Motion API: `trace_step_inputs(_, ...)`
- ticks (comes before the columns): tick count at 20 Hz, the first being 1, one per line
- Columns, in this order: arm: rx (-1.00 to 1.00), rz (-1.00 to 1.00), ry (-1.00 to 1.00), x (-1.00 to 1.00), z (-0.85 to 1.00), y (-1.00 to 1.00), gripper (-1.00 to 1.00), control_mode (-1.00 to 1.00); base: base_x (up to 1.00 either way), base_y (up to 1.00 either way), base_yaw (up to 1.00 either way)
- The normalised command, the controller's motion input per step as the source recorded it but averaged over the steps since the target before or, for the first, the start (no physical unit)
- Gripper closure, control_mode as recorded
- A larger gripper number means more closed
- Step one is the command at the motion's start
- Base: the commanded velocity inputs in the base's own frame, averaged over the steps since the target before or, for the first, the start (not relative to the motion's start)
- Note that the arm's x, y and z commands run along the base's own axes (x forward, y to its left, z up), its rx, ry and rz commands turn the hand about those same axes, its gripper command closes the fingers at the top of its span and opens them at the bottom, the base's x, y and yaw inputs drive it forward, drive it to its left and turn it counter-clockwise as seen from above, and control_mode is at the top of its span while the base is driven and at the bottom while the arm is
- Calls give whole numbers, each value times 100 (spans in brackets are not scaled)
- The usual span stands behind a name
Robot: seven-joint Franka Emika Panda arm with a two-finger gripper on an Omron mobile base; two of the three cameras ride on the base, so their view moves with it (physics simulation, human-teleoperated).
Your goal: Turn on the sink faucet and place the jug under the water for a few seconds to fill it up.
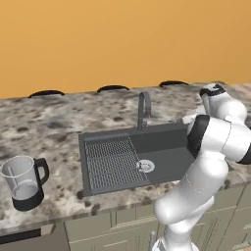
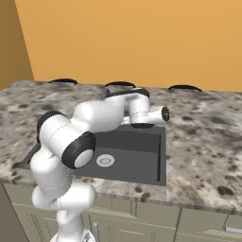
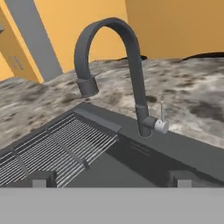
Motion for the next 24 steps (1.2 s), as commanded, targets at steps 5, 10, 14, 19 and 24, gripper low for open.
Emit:
trace_step_inputs(5,8,6,-21,34,-45,29,-100,-100,0,0,0)
trace_step_inputs(10,0,0,-24,29,-39,71,-100,-100,0,0,0)
trace_step_inputs(14,0,0,-15,37,-21,50,-100,-100,0,0,0)
trace_step_inputs(19,3,0,-5,29,-1,12,-100,-100,0,0,0)
trace_step_inputs(24,4,0,0,41,0,22,-100,-100,0,0,0)
